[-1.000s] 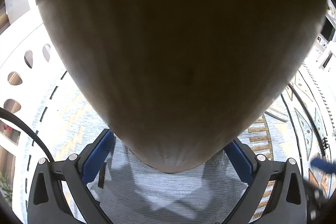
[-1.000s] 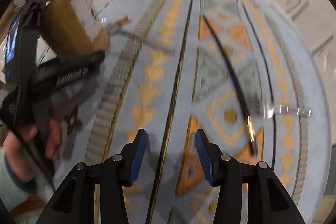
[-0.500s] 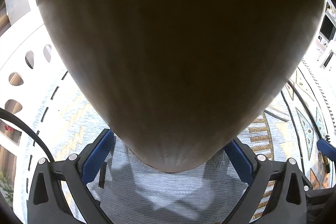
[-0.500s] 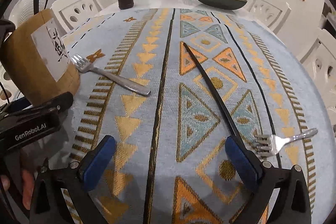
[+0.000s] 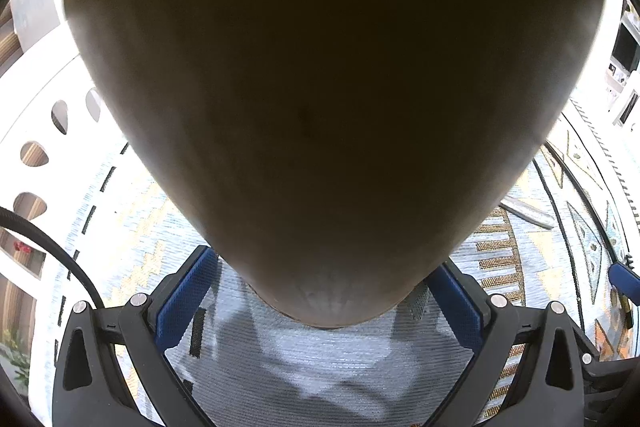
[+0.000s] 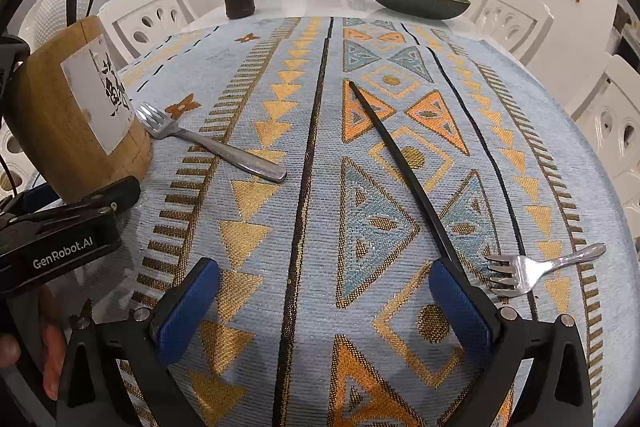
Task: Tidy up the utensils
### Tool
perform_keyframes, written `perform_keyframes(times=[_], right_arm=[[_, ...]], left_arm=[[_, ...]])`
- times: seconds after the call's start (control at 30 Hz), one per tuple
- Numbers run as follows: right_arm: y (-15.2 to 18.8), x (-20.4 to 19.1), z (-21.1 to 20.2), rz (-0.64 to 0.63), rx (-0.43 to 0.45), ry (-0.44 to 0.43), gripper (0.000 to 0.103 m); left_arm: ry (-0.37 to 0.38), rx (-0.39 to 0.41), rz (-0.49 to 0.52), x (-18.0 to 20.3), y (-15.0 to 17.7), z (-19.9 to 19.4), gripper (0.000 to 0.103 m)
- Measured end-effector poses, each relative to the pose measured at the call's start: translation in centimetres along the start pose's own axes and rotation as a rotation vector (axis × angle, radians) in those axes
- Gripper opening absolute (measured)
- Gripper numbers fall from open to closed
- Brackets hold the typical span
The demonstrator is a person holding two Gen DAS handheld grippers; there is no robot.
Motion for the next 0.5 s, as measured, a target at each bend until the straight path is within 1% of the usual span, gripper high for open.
perform_keyframes(times=[0.27,0.4,0.5], right_arm=[[-0.01,0.00,0.00,0.000,0.000,0.000,0.103],[-0.01,0.00,0.00,0.000,-0.001,0.000,0.103],[-0.03,0.01,0.02,0.000,-0.001,0.000,0.103]], left_arm=[[0.001,0.000,0.001,0.18,0.12,-0.01,0.103],[0.025,-0.001,0.005,0.34,0.18,0.00,0.103],[0.028,-0.001,0.007,0.19,0.21,0.25,0.103]])
Point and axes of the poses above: each gripper's, at about its wrist camera, not at the fingertips, and z roughly the way its jaws point, x to its right, y to its underside, the point moved 10 cm from there along z, roughly the way its jaws point, and after that the axes turned 11 degrees about -x, right-handed, at the moved point
